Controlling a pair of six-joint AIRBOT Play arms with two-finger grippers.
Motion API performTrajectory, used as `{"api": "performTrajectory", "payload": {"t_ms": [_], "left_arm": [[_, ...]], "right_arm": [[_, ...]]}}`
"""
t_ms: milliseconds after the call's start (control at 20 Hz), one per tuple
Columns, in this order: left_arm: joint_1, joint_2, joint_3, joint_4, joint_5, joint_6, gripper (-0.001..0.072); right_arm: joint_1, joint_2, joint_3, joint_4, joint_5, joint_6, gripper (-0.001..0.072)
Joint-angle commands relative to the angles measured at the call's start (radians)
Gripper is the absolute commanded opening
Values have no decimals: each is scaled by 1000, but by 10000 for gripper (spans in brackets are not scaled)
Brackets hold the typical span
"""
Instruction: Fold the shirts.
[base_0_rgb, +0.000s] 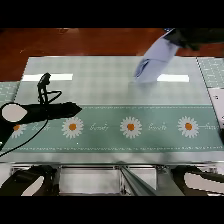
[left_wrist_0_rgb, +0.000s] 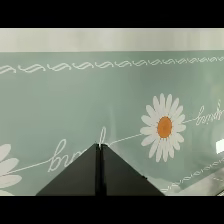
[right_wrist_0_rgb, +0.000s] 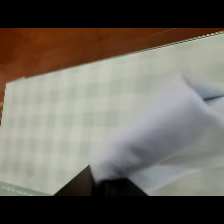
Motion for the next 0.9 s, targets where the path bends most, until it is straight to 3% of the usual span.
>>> {"api": "performTrajectory", "payload": {"t_ms": [0,300,600,850], "left_arm": [[-10,0,0,-7,0,1,18],[-10,0,0,-6,18,18,18],[-10,0,0,-6,70,21,18],[-10,-1,0,-6,75,21,18]], "right_arm": [[-201,22,40,67,156,19,28],[-459,106,-8,28,388,25,27],[-709,378,-370,-187,452,14,27],[-965,578,-659,-578,489,31,28]]}}
